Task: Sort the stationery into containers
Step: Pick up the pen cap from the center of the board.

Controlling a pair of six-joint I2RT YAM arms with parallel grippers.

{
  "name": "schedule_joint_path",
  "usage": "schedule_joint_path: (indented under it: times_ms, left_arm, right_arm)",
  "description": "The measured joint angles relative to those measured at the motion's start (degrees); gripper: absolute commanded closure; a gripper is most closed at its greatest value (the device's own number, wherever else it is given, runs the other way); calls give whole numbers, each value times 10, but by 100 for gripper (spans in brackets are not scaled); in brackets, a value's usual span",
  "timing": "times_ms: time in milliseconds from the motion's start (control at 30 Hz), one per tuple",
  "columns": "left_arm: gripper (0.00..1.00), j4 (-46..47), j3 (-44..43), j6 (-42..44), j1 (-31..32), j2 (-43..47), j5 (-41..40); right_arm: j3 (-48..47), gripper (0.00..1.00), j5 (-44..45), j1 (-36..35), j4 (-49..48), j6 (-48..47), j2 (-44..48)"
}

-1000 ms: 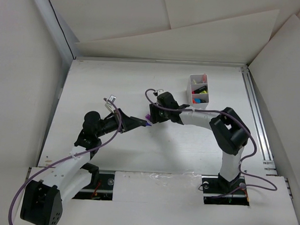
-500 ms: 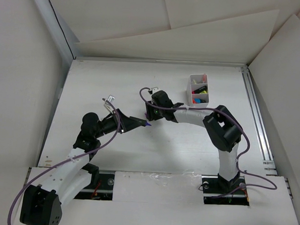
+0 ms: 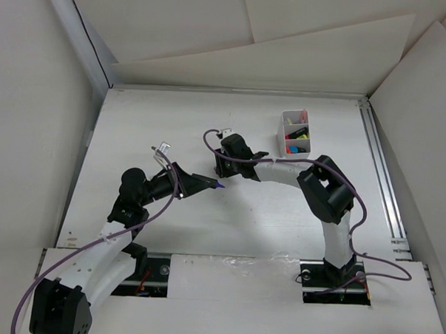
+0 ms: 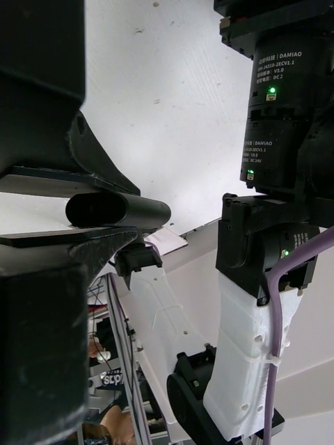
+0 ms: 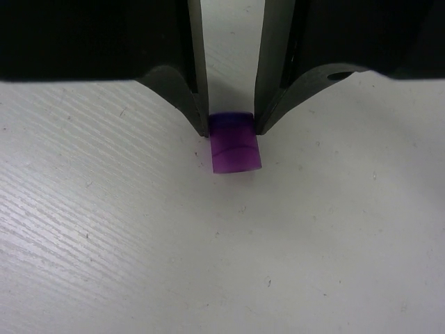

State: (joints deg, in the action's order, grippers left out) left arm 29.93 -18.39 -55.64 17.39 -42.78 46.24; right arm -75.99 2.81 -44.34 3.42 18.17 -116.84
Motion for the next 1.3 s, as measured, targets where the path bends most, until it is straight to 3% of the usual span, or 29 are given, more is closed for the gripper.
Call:
schedule_joint_path:
  times_ms: [233, 467, 1000, 1300]
  left_arm:
    - [91, -5, 0, 0, 0, 2, 0]
    - [91, -11, 0, 0, 0, 3, 0]
    - [91, 19, -2, -11, 0, -78, 21]
    - [91, -27, -49, 14, 0, -103, 34]
  right_arm:
    - [-1, 78, 3, 0, -2, 3, -1]
    - [22, 80, -2, 0, -10, 14, 15]
    - [320, 81, -51, -37, -1, 89, 380]
    - [332, 81, -39, -90, 54, 103, 474]
